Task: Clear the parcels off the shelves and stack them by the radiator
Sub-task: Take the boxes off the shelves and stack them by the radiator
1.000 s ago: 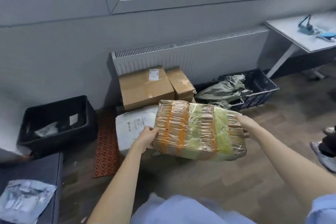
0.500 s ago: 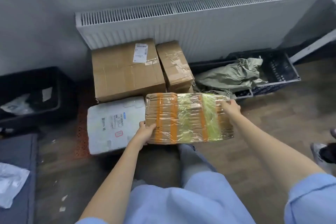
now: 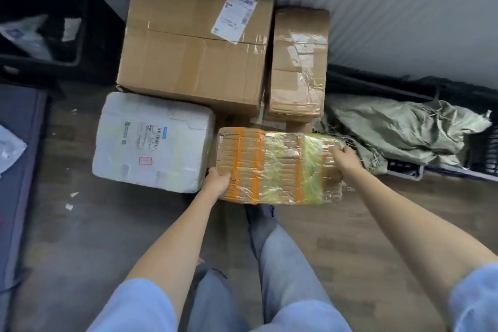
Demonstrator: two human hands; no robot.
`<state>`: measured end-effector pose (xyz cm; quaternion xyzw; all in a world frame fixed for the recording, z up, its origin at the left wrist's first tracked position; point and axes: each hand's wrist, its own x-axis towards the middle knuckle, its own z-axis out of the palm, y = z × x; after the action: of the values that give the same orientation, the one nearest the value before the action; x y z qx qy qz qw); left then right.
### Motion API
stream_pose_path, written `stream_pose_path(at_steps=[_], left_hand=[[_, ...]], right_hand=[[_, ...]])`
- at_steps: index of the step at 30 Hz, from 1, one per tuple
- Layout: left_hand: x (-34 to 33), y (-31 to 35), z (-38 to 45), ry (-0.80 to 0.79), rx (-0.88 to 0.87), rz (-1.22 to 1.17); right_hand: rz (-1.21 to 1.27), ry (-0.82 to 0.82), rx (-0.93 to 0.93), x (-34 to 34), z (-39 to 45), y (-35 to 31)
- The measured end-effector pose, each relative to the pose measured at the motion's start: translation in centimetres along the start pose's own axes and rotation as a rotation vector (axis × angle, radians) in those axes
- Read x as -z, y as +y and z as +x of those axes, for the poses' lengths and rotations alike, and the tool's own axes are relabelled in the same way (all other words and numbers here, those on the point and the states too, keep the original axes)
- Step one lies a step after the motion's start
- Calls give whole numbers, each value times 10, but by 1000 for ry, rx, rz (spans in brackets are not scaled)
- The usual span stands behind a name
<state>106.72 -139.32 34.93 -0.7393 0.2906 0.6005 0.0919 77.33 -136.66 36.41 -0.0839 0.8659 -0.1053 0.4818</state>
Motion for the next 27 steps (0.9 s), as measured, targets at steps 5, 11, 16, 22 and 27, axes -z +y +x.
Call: stream_pose_path(at_steps=[5, 11, 16, 22, 27], left_hand=[[24, 13, -1, 40, -105, -204], [39, 15, -53, 22, -187, -144], [92, -18, -120, 157, -219, -81], [180, -156, -229, 361, -245, -264], [218, -356, -335, 600, -149, -478]], right_hand=[[54, -193, -55, -21, 2, -24], [-316, -317, 91, -64, -74, -39], [-476, -452, 296, -94, -172, -57], [-607, -586, 604, -148, -333, -67], [-693, -856, 713, -229, -494, -23]])
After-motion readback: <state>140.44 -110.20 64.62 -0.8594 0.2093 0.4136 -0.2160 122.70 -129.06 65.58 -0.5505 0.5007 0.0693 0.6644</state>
